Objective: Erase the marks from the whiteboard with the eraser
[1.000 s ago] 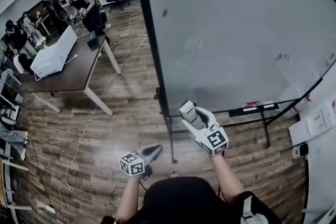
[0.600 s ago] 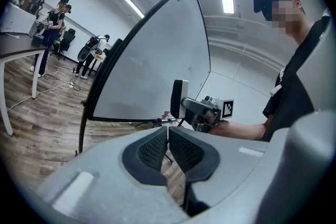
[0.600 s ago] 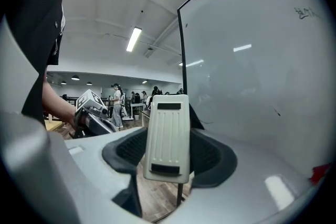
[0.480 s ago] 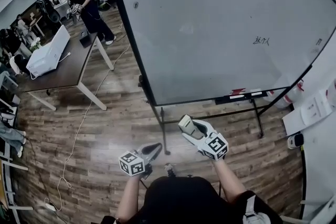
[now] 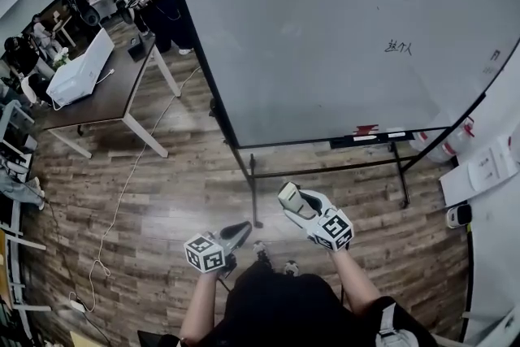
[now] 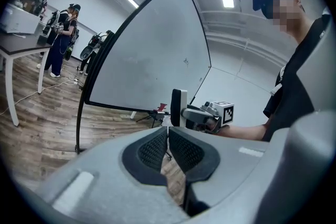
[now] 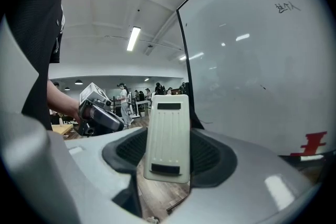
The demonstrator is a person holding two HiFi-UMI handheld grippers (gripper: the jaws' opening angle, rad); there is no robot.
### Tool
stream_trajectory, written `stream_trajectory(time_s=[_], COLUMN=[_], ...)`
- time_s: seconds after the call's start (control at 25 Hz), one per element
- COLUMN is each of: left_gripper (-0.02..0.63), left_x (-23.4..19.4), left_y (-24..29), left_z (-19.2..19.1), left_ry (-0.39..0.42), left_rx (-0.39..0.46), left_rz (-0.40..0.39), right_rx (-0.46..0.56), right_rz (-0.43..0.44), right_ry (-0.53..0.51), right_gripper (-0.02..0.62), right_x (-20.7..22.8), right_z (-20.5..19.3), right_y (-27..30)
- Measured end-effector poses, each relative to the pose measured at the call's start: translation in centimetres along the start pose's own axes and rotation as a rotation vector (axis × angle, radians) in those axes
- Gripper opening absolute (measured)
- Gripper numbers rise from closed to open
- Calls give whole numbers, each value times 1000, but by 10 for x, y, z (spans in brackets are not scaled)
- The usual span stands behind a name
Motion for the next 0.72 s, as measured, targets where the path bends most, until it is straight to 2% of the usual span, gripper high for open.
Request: stream_trajectory(time_s=[0.2,0.72], left_gripper=[18,18], left_x=[3,17], left_y=[-5,-8], left_z=[-12,-11], left_ry=[0,27], left_rx=[15,52], left_rz=[13,16], right_rx=[-3,13], right_rz=[12,21], right_ry=[1,-7], right_gripper=[255,255], right_x=[-11,-27], right_z=[-7,3], right_y=[-7,-16])
Point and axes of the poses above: the fingertips, and each gripper's own axes: y forward along the fingers, x to its right, z out of its top, the point moved 4 cm from there along -y, backward along the fingers, and after that the axes turned 11 degrees about -y, right-handed, at the moved point
